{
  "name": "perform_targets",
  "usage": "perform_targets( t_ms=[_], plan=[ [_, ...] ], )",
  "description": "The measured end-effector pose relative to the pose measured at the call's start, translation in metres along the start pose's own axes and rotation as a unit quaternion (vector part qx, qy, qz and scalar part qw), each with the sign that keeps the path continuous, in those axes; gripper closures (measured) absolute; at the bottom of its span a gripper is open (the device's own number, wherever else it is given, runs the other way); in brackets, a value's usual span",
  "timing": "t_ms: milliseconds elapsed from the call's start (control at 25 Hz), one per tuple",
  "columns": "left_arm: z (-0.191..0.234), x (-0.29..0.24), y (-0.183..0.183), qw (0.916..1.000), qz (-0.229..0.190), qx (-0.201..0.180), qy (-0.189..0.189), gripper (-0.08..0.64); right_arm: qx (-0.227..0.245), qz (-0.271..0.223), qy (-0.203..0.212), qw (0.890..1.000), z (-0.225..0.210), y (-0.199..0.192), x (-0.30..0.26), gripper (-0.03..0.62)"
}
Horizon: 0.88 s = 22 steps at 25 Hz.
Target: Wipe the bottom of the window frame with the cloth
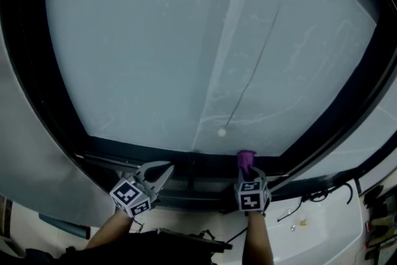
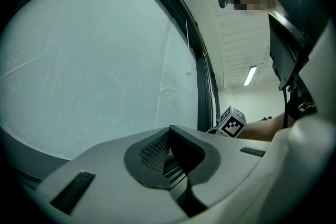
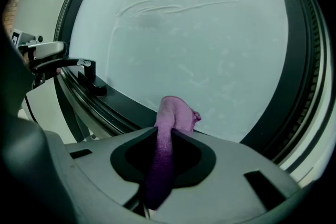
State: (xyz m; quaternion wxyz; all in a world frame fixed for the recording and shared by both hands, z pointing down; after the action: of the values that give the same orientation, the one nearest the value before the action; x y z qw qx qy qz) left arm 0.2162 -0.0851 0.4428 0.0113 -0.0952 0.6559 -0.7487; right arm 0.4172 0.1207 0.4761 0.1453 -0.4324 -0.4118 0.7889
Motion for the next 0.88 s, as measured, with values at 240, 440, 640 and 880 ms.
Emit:
perform_targets(
  t_ms=[240, 440, 640, 880],
  plan=[
    [0.012, 0.013, 0.001, 0.9999, 0.002, -0.001, 0.01, 0.558, 0.007, -0.004, 0.006, 1.0, 0.021, 0.009, -0.001, 0.517],
    [0.02, 0.022, 0.001, 1.0, 0.001, 0.002, 0.005, 0.558, 0.015, -0.003, 0.019, 1.0, 0.04, 0.018, -0.002, 0.517],
    [0.027, 0.033, 0.003, 0.9999, 0.0, 0.006, 0.008, 0.558, 0.042, -0.004, 0.022, 0.999, 0.059, 0.026, -0.004, 0.517],
    [0.036, 0.048, 0.004, 0.9998, -0.003, 0.011, 0.017, 0.558, 0.053, -0.005, 0.043, 0.998, 0.079, 0.036, -0.006, 0.517]
  ],
)
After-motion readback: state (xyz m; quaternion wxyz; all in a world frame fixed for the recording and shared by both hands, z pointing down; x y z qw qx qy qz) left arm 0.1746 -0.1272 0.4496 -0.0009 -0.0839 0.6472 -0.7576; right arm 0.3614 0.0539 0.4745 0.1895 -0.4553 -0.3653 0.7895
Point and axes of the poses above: the fingertips, and each gripper's own axes: x backward along the fingers, z to its left, y out of its top, the point moved 5 cm from there along x, backward along the fingers, and after that the axes turned 6 degrees about y, right-handed, at the moved point
